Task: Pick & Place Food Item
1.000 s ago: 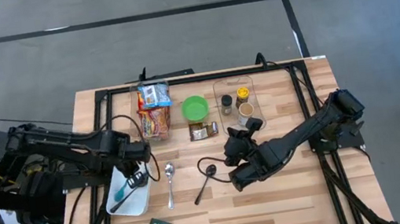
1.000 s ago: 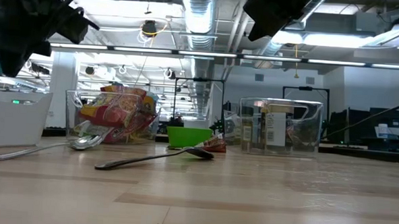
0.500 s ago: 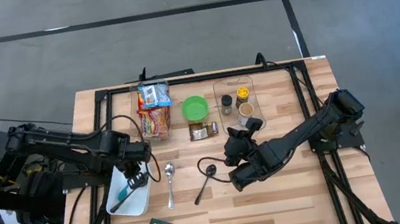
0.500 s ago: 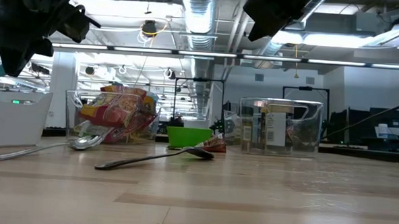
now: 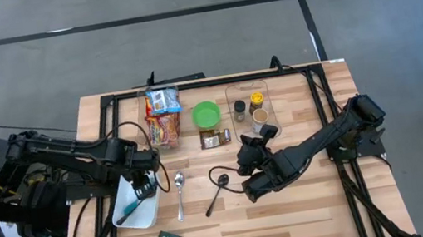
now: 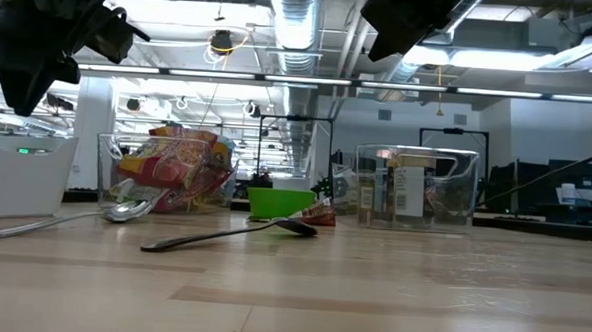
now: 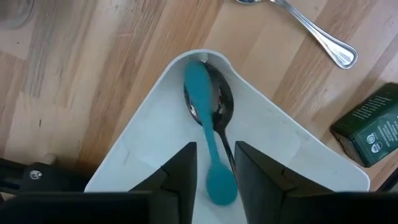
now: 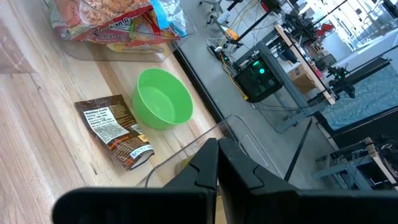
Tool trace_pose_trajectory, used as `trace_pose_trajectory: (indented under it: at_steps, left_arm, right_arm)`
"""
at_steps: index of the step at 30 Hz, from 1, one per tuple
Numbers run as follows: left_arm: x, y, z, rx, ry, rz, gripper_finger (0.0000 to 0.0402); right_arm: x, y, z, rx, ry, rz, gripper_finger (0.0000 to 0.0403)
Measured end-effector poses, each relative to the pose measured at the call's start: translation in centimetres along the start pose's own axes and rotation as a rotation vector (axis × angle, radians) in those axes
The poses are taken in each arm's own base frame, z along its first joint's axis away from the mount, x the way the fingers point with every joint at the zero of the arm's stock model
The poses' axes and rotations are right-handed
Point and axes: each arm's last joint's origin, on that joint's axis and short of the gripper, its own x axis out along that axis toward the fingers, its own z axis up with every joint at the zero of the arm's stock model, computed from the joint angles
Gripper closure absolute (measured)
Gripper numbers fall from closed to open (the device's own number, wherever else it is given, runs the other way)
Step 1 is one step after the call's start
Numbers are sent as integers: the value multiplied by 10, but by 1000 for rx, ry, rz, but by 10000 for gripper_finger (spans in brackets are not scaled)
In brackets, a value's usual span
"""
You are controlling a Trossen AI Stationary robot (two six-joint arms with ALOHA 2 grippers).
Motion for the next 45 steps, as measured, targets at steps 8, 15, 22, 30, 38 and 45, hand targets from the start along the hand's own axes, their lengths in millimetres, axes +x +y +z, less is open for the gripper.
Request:
trace_pose_trajectory:
  at_steps: [8,15,22,30,38,45]
  left_arm:
    - [0,-1,0,0,16,-21,289]
    - [0,-2,2,1,-8,-38,303]
    - [-1,-3,12,-15,-91,-92,326]
    - [-17,-3,20,49,-285,-189,372]
    - [-61,-11,27,250,-802,-312,397]
    - [-100,-20,32,418,-1218,-383,400]
  right_arm:
    - [0,0,0,0,0,0,399]
    - [2,0,1,18,-1,-2,399]
    - [7,-1,3,35,5,-10,399]
    - [7,-1,3,35,4,-11,399]
    - [7,-1,4,40,2,-9,399]
    - [7,0,4,53,9,8,399]
